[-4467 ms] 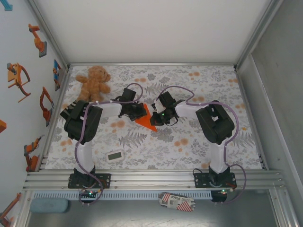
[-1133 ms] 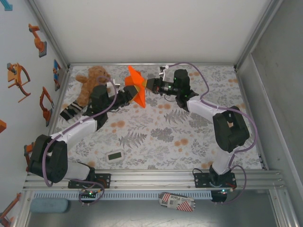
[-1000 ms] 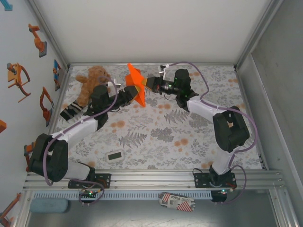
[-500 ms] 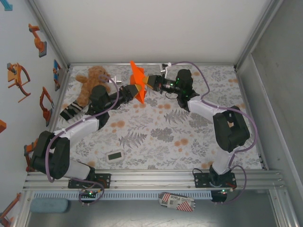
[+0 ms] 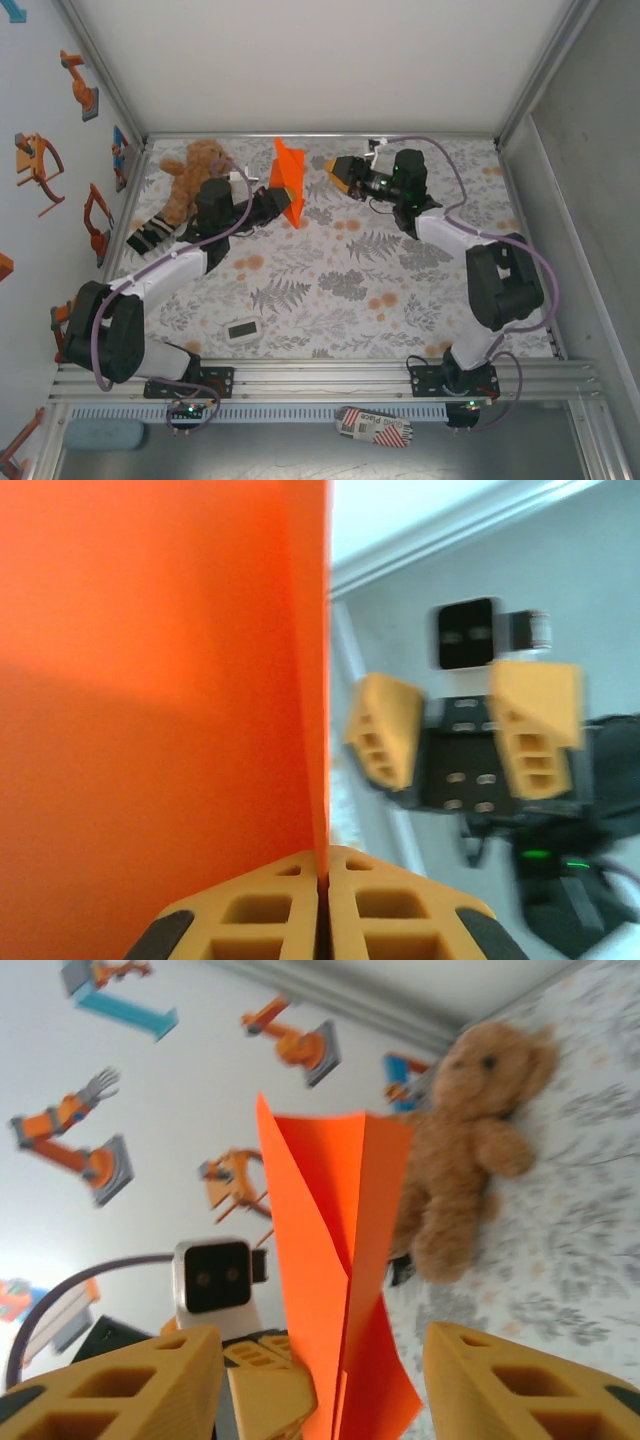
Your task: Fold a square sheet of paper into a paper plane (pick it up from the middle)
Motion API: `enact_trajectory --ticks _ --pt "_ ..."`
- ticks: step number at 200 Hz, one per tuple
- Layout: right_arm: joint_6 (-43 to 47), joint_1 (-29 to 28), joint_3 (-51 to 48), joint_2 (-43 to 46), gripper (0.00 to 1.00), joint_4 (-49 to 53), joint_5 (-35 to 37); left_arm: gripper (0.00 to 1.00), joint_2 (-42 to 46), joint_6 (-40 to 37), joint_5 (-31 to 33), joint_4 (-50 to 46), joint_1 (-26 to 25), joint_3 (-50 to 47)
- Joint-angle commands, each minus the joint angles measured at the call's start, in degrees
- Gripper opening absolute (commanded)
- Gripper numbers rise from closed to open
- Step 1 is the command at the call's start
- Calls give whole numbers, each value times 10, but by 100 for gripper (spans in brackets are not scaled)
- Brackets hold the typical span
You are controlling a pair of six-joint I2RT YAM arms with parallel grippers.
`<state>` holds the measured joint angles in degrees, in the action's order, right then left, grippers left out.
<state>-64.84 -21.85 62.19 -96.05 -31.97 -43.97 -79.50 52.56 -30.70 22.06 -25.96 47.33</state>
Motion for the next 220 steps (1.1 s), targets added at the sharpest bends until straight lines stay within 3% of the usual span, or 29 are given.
enact_trajectory --ticks 1,32,66,93,174,220 --pt "196 0 21 68 62 239 106 9 17 -143 115 -256 -20 73" --pt "332 1 33 129 64 407 267 9 -32 -229 273 -457 -57 160" --pt "416 3 37 152 64 492 362 10 -112 -259 446 -600 -88 243" --pt "434 3 28 162 61 517 415 11 -186 -272 551 -678 -111 302" --pt "384 4 10 146 47 527 467 9 -411 -282 769 -792 -180 459" --pt "324 20 -25 173 47 518 514 9 -491 -281 791 -810 -206 513"
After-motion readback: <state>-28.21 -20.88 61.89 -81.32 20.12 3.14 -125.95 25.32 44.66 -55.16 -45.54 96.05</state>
